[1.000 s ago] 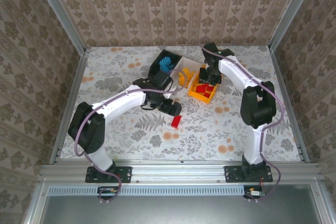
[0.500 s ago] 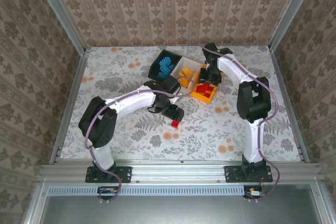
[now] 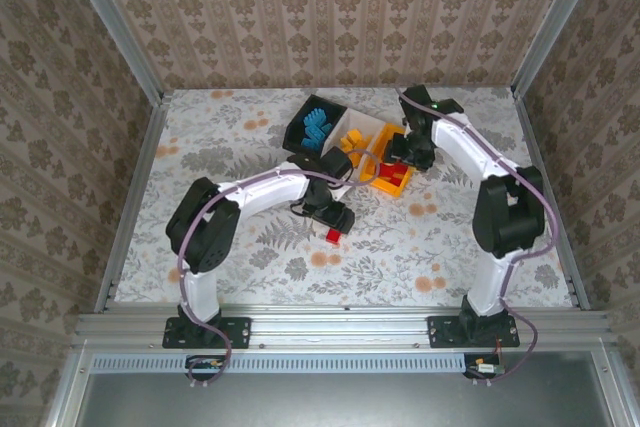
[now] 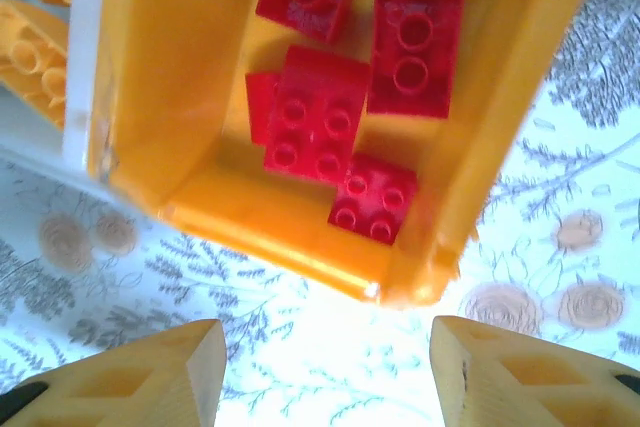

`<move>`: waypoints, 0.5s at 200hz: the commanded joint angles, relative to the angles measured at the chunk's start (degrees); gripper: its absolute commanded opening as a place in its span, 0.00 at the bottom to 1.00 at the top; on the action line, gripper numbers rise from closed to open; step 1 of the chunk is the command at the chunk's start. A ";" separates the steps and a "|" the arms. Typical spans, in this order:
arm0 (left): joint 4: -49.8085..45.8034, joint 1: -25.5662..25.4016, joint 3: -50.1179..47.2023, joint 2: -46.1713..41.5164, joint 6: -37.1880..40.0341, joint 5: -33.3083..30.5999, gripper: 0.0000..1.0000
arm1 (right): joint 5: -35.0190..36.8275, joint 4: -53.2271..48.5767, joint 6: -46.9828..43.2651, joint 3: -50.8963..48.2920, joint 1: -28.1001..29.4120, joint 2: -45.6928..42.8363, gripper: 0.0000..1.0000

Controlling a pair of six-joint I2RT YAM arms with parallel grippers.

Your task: Sort the legos into containers by color

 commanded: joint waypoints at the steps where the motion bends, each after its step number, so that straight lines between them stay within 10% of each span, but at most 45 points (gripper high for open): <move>1: -2.63 -1.26 1.57 2.16 1.19 -0.08 0.70 | -1.54 3.13 4.11 -6.52 -0.16 -5.16 0.57; 100: -5.03 -1.06 1.62 5.06 0.14 -1.42 0.38 | -3.08 7.20 7.56 -15.56 -0.17 -9.60 0.57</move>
